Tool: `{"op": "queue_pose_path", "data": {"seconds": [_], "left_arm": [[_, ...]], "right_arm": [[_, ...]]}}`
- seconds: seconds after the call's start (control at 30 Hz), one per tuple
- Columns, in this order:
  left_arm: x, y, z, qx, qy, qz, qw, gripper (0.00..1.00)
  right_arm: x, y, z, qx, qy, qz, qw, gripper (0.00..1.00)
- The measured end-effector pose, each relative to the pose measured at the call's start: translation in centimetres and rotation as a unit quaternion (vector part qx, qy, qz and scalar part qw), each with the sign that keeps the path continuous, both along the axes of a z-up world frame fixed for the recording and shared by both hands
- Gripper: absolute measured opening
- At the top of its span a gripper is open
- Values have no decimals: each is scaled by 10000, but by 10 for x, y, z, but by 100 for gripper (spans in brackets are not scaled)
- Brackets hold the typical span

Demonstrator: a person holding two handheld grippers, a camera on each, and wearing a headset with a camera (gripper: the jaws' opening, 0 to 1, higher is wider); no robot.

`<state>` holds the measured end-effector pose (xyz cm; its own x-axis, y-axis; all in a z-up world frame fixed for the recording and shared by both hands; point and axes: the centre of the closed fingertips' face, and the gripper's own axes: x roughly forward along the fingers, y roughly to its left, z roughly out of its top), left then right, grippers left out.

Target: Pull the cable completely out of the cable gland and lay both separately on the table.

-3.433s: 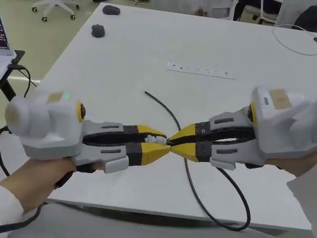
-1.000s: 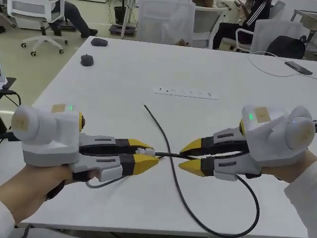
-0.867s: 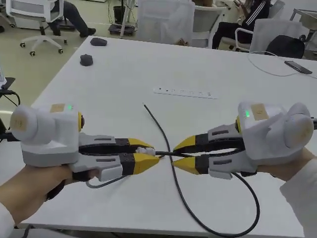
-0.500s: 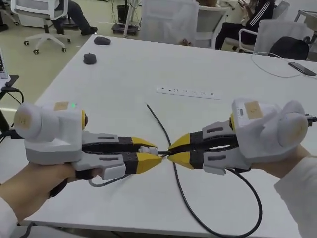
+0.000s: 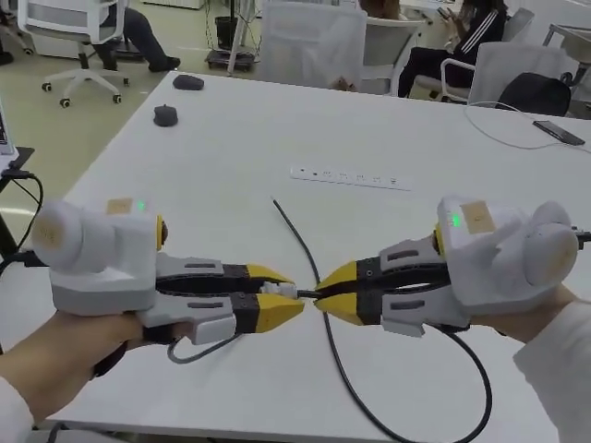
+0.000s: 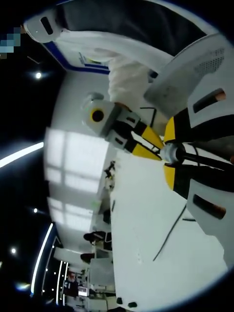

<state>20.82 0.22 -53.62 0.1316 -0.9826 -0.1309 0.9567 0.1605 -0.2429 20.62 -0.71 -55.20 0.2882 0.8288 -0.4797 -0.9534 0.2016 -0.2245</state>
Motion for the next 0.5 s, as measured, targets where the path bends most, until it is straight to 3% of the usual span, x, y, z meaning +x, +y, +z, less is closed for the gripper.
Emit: {"op": "queue_pose_path", "data": {"seconds": [0.5], "left_arm": [[1, 1, -4, 76, 39, 31, 10000, 17]], "right_arm": [[5, -27, -16, 34, 284, -406, 9988, 4]]}}
